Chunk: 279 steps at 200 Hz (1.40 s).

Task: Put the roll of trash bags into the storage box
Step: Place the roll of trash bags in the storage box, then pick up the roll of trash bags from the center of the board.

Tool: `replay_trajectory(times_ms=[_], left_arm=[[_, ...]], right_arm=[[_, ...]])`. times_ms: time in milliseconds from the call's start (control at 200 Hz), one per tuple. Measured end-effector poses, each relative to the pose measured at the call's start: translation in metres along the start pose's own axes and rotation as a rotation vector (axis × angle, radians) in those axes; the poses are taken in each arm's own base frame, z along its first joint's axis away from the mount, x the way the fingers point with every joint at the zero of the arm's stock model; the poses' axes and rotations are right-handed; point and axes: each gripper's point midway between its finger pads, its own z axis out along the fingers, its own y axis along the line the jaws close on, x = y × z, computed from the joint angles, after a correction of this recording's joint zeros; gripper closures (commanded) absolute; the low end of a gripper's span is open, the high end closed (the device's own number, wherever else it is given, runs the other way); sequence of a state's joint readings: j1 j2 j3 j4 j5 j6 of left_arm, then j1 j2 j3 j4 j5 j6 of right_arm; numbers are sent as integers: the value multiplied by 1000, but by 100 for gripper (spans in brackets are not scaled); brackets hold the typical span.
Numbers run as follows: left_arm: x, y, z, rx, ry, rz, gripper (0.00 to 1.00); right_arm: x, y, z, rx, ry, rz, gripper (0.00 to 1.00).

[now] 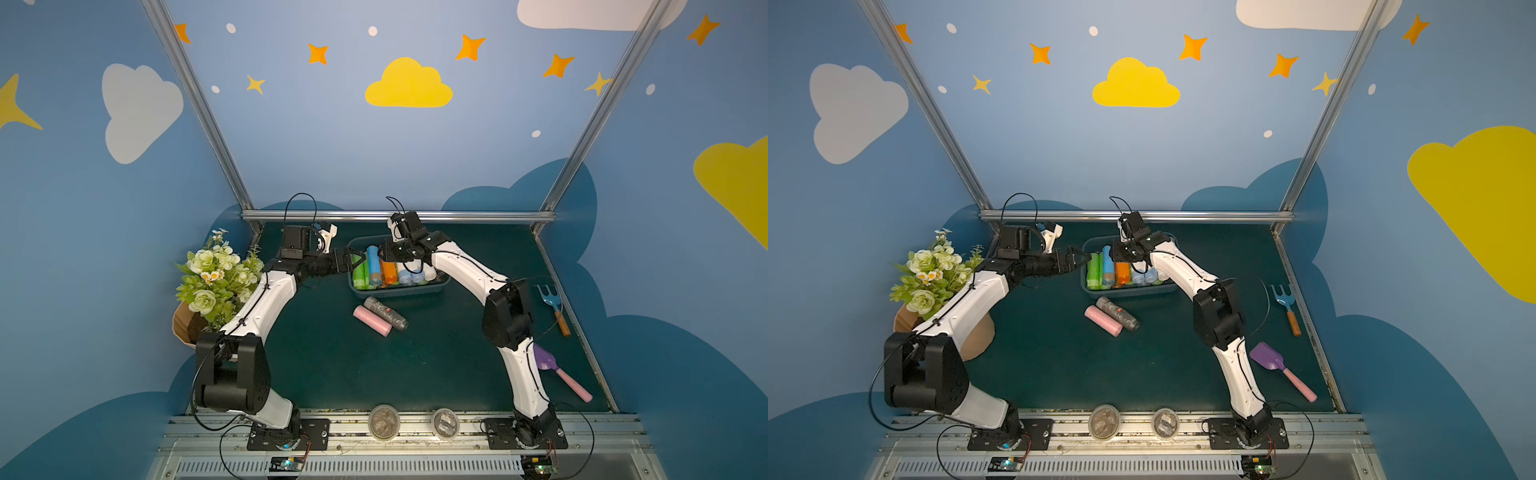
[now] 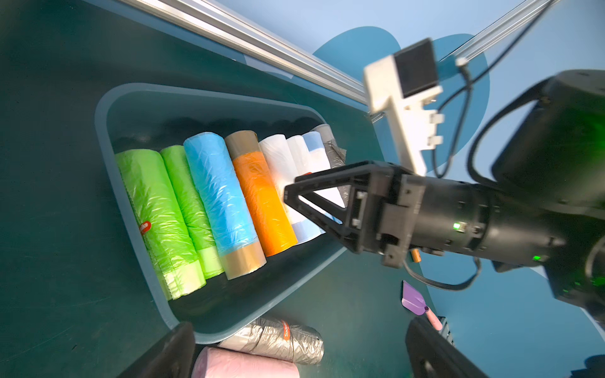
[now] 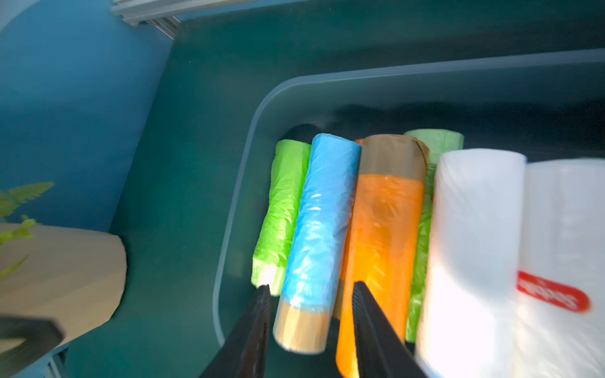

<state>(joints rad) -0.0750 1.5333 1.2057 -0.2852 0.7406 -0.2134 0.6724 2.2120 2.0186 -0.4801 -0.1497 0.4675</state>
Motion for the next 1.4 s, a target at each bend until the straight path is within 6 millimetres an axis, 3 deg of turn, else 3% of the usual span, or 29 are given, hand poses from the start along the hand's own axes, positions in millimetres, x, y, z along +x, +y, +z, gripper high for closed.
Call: replay_trajectory(times_ms=[180, 451, 621, 836, 1006, 1161, 1397], left_arm=[[2, 4, 0, -22, 5, -5, 0], [11, 14, -1, -72, 37, 6, 0], [15, 17, -4, -97, 53, 27, 0], [11, 11, -8, -95, 54, 52, 0], [10, 8, -10, -92, 63, 93, 0], [29, 6, -17, -82, 142, 175, 0], [64, -4, -29, -16, 218, 316, 0]], right_arm=[[22, 11, -22, -33, 9, -86, 59], [75, 57, -76, -127, 29, -318, 55], [99, 50, -101, -143, 14, -370, 52], [132, 33, -108, -130, 30, -419, 49], [159, 34, -113, -126, 36, -499, 49], [174, 32, -103, -96, 70, -547, 50], [193, 13, -78, -36, 147, -544, 51]])
